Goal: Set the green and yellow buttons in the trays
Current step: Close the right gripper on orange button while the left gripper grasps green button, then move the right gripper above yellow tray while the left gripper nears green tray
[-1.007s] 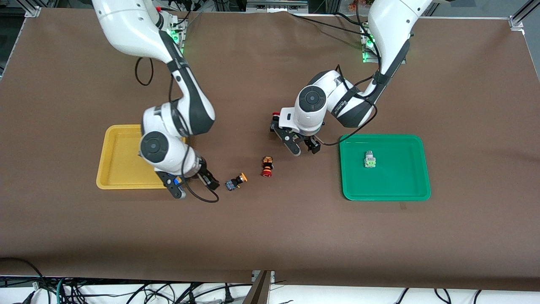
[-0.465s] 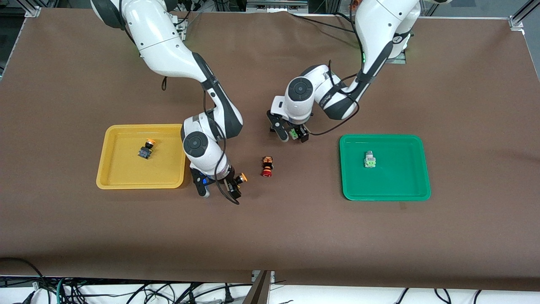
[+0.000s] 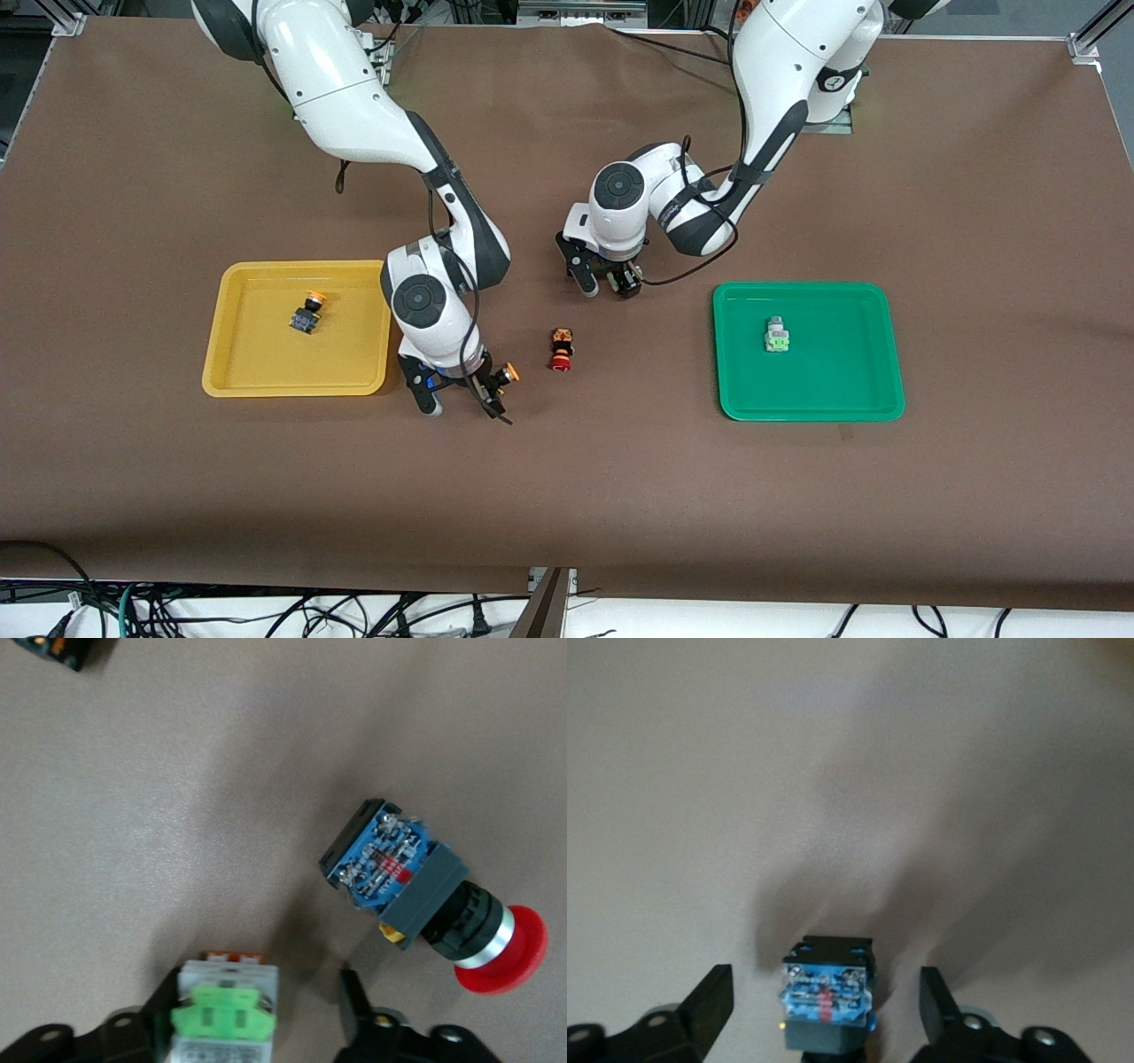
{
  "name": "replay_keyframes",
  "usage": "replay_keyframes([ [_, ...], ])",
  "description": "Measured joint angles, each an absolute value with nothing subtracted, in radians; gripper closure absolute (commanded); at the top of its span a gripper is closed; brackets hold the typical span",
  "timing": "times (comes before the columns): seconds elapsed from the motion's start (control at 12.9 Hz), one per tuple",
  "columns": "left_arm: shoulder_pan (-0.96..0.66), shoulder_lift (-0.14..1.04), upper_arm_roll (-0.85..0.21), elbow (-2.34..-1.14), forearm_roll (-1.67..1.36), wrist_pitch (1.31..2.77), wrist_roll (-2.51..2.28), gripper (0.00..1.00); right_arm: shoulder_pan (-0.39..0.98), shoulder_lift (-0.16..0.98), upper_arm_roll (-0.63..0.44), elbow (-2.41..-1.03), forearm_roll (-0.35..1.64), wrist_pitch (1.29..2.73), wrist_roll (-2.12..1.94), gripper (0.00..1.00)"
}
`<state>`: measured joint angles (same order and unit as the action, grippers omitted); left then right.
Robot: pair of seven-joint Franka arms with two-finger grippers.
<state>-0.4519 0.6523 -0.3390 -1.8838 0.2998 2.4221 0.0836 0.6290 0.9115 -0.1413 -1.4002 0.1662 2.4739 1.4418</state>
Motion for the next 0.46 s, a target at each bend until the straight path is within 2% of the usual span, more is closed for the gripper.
replay_keyframes([
  [0.23,-0.452,0.635,-0.341,-1.871,0.3,2.365,0.003,1.0,0.632,0.907,-0.146,-1.393,0.143,2.437,1.441,1.0],
  [0.46,-0.448,0.528,-0.34,-1.841,0.3,2.085,-0.056,0.99,0.627,0.862,-0.182,-1.367,0.14,2.263,1.373,1.0],
])
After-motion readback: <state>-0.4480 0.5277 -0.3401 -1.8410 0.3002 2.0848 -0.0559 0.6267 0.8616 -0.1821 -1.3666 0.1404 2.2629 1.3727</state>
